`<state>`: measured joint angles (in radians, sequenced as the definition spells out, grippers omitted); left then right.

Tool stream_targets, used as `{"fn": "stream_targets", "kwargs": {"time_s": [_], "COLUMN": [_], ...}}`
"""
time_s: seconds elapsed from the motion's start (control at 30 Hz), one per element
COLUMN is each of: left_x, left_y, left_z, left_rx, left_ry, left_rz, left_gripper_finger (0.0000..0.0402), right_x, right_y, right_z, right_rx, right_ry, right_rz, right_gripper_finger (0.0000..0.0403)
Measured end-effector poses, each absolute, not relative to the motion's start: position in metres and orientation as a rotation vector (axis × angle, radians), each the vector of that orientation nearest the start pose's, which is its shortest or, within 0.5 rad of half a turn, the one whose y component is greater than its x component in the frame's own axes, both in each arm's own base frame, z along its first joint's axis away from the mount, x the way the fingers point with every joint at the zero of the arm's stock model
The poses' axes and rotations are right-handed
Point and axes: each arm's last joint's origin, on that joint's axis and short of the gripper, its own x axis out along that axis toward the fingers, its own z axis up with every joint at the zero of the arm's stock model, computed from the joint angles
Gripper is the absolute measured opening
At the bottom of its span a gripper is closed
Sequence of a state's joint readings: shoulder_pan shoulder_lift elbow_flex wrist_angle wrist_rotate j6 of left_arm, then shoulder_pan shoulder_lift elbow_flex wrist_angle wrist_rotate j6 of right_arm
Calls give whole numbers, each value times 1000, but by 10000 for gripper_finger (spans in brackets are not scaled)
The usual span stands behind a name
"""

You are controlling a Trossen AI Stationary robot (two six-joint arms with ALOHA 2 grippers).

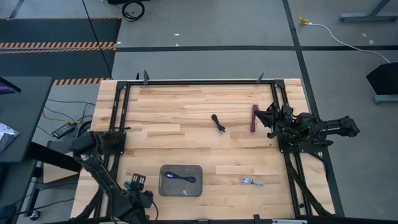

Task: Pick and place USB-C Cables
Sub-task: Put the blue charger cable into the black bin

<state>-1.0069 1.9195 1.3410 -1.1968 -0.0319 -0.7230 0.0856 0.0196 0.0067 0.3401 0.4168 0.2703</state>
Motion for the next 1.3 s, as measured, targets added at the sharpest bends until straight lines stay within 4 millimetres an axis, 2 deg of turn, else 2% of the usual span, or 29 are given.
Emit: {"fn": "stream_targets", "kwargs": {"time_s": [0.1,0.23,0.33,0.5,0.67,0.77,0.9,1.07,1.3], "left_x": [178,179,179,175,175,175,176,184,214], "left_y": [-279,-280,-280,-278,-276,-275,-273,-273,-269], "left_z": [170,170,165,146,143,143,144,159,211], "left_rx": [365,356,338,286,285,282,261,238,223], "left_ry": [1657,1632,1620,1631,1635,1632,1645,1677,1636], "left_rz": [-93,-92,-90,-127,-124,-106,-76,-37,45], "left_gripper_finger": [223,227,215,185,160,125,35,33,30], "right_x": [92,92,92,92,92,92,92,92,92], "right_y": [-4,-4,-3,-3,-3,-3,-3,-3,-3], "right_z": [196,196,196,196,196,196,196,196,196], "right_rx": [347,348,346,367,366,366,366,365,365], "right_ry": [-361,-361,-360,-361,-360,-360,-359,-359,-359], "right_rz": [-281,-279,-259,-246,-243,-243,-239,-235,-234], "right_gripper_finger": [15,15,15,15,15,15,15,15,15]}}
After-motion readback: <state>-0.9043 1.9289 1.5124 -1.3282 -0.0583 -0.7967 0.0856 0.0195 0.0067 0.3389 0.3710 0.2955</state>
